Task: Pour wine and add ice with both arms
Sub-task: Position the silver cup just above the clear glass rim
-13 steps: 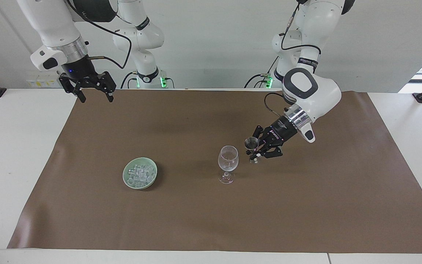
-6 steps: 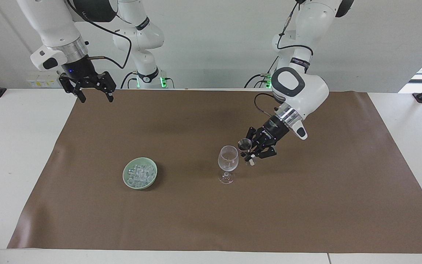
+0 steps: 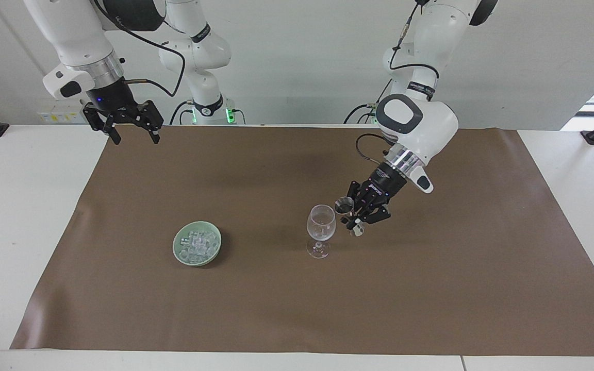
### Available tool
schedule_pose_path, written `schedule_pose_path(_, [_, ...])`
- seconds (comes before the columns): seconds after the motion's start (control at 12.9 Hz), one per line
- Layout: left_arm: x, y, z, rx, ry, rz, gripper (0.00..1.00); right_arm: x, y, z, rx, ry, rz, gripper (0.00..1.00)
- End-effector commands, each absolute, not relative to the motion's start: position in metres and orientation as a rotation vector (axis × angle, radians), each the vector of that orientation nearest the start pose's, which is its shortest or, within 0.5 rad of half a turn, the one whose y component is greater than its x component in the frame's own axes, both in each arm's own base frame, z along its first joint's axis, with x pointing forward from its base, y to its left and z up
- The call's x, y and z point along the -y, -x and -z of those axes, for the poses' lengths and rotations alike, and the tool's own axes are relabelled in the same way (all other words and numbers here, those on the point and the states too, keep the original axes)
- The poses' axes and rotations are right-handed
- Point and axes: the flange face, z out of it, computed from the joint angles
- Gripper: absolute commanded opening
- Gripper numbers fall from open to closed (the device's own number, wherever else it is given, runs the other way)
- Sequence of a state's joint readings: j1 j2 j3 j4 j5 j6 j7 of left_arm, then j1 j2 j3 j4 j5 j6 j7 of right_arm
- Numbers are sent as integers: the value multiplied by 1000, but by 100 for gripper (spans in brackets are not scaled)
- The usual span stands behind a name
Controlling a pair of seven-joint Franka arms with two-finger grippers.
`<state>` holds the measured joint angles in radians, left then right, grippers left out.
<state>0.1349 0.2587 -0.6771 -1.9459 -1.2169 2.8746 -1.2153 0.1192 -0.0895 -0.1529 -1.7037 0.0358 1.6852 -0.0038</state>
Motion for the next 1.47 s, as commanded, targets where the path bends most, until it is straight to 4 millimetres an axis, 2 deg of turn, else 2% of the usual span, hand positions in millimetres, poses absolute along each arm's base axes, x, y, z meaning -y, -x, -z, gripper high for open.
schedule_pose_path(0.0, [271, -578, -425, -1742, -1287, 291, 0, 20, -537, -620, -34, 3082, 101, 100])
schedule_pose_path(1.39, [275, -581, -441, -1598, -1470, 43, 0, 19, -537, -620, -31, 3082, 101, 100])
